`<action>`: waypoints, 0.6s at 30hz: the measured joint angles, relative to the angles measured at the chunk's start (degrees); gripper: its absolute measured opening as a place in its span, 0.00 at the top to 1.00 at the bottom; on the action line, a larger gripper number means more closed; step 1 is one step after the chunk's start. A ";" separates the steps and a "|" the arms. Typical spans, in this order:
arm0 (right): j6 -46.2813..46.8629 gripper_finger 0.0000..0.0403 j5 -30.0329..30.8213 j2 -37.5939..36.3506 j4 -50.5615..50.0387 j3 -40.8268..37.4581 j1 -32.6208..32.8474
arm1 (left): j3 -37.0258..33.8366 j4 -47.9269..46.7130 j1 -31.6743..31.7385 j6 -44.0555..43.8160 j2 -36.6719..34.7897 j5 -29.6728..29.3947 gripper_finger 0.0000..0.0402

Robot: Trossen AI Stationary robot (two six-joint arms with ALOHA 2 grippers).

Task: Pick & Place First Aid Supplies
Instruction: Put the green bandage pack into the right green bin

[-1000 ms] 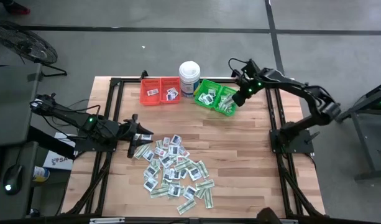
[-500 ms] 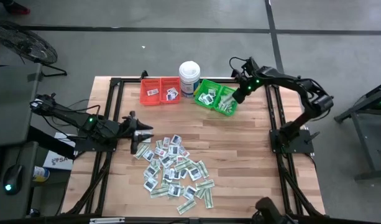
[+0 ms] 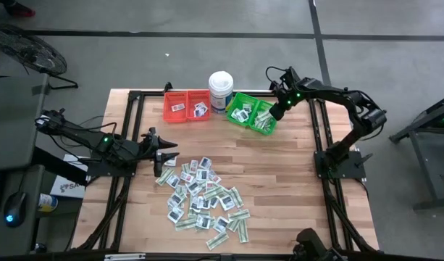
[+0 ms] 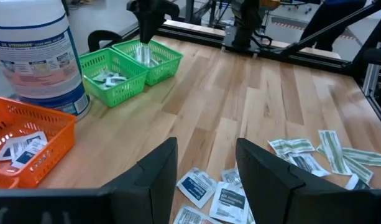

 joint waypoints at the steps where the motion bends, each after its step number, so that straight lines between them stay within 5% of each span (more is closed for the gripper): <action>1: 0.03 0.75 0.02 0.00 -0.10 0.00 0.00 | 0.00 0.00 0.00 0.00 0.00 0.00 0.60; 9: 1.90 0.57 1.53 -1.07 -0.60 0.00 -0.02 | 0.00 0.00 0.02 -0.02 0.00 -0.02 0.60; 18: 3.46 0.57 -0.59 -9.17 -6.52 0.00 0.17 | 0.00 0.00 0.01 -0.02 -0.02 -0.02 0.60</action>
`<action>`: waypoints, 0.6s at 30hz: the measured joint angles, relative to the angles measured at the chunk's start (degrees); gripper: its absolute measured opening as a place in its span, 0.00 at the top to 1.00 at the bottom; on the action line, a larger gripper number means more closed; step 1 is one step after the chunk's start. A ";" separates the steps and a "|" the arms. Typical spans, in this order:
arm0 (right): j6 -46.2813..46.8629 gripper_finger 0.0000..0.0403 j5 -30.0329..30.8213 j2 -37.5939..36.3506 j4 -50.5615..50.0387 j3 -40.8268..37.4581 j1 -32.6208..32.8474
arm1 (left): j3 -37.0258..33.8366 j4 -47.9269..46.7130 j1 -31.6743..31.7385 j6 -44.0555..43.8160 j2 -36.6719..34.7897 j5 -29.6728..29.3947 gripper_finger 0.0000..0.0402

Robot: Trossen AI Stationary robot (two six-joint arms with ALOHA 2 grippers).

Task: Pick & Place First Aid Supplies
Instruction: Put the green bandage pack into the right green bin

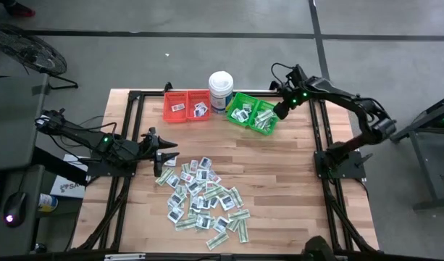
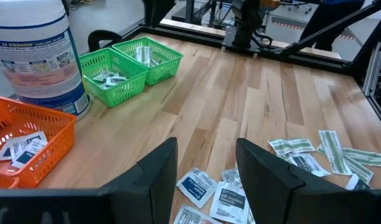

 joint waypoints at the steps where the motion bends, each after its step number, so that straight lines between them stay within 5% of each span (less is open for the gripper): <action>1: 0.92 0.58 -0.94 -1.24 -1.16 0.00 0.22 | 0.00 0.00 0.00 0.00 0.00 0.00 0.60; 9: 12.99 0.62 -7.10 -9.89 -11.51 0.00 8.30 | 0.00 -0.04 -0.01 0.69 0.00 4.00 0.60; 18: 36.57 0.65 -1.90 -14.95 -13.27 0.00 28.82 | 0.00 -0.52 -0.01 3.05 0.02 11.63 0.60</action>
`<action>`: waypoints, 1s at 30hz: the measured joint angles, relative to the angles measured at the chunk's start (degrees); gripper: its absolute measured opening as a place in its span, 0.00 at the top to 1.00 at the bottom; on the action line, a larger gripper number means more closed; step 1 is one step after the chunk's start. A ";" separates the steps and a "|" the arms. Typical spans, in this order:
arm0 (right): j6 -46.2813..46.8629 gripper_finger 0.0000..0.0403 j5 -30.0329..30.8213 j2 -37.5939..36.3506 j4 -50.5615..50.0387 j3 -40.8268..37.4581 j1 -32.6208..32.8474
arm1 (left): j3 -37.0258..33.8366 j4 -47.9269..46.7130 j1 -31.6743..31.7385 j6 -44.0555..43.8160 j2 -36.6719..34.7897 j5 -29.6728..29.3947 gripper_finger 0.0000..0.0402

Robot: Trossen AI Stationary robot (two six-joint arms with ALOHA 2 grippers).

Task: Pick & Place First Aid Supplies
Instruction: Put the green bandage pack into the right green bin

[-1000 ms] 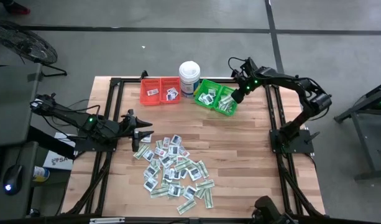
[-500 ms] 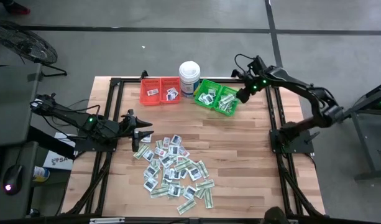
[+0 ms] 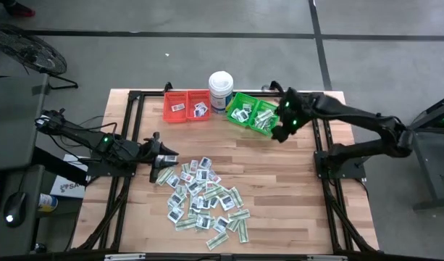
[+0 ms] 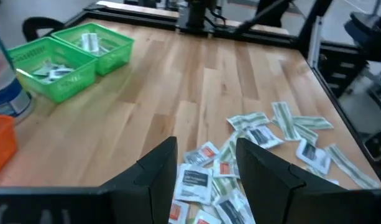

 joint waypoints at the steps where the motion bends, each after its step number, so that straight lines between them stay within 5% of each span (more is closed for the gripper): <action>1: 3.02 0.65 0.95 0.02 -0.03 0.00 2.80 | 0.00 -0.19 0.00 0.16 0.00 0.93 0.60; 17: 52.11 0.65 28.95 3.20 11.79 0.00 47.65 | 0.00 -0.07 0.00 4.97 0.00 9.78 0.60; 30: 68.23 0.65 34.11 23.67 32.63 0.00 60.57 | 0.00 0.07 0.00 6.04 0.00 13.76 0.60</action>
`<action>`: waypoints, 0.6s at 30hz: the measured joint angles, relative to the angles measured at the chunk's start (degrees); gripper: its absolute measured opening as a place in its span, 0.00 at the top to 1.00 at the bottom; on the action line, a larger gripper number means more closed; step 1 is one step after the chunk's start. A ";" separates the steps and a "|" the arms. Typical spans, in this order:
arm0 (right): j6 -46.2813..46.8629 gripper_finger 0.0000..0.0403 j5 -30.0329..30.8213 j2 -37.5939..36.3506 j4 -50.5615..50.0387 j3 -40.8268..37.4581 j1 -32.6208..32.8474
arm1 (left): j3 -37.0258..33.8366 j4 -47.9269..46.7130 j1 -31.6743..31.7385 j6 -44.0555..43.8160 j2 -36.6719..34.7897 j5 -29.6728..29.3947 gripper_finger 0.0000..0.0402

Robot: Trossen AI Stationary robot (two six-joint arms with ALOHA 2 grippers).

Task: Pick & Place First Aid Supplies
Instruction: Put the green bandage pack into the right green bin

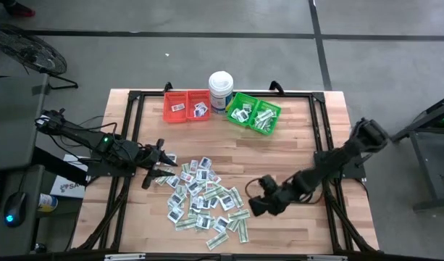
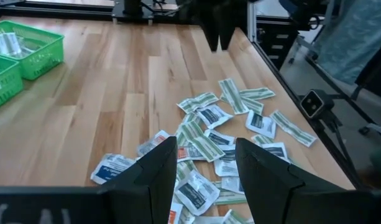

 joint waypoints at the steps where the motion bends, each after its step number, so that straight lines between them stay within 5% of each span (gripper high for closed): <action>1: 0.22 0.65 0.06 1.45 2.00 0.00 0.25 | 0.00 0.01 0.00 0.02 0.00 0.44 0.60; 8: 1.70 0.65 -1.56 9.42 10.59 0.00 0.66 | 0.01 0.01 -0.02 0.43 0.00 4.50 0.60; 18: 2.75 0.65 -1.51 11.10 12.37 0.00 1.22 | 0.01 0.00 -0.02 0.42 0.00 4.71 0.60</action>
